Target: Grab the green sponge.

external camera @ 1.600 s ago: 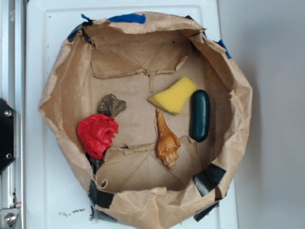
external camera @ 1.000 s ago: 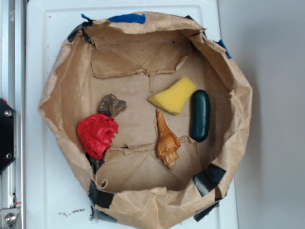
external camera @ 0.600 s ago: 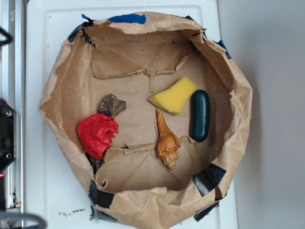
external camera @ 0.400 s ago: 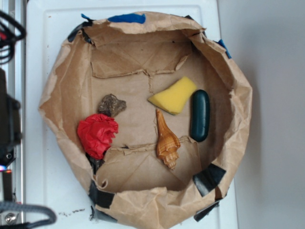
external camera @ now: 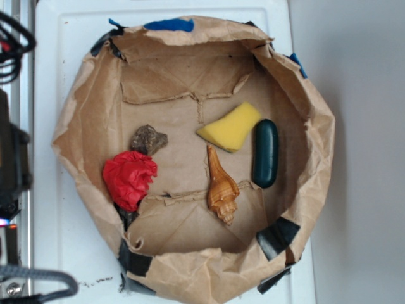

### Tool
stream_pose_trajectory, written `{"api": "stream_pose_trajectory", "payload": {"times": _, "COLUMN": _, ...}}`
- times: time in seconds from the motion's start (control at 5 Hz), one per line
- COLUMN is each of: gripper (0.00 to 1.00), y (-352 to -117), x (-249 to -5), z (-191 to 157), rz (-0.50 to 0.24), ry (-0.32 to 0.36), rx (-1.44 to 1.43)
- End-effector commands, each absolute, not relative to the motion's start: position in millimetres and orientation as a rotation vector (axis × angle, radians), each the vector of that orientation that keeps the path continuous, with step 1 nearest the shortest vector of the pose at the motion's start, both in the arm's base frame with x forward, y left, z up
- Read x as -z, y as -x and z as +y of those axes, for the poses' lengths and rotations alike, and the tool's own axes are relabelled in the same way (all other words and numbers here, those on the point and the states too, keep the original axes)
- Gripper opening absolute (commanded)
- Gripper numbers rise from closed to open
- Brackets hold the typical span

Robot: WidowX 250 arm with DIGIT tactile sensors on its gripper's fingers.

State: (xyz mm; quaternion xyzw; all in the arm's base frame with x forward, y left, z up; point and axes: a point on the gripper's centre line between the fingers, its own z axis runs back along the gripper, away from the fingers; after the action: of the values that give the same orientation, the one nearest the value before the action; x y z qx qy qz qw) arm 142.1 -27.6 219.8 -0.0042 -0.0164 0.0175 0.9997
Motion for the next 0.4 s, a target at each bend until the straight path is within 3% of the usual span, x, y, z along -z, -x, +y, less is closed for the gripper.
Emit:
{"api": "stream_pose_trajectory", "payload": {"times": 0.0, "gripper": 1.0, "y": -221, "x": -229, "z": -36, "rz": -0.127, "ry": 0.037, "rx": -0.096}}
{"api": "stream_pose_trajectory", "payload": {"times": 0.2, "gripper": 1.0, "y": -242, "x": -219, "z": -30, "rz": -0.124, "ry": 0.054, "rx": -0.109}}
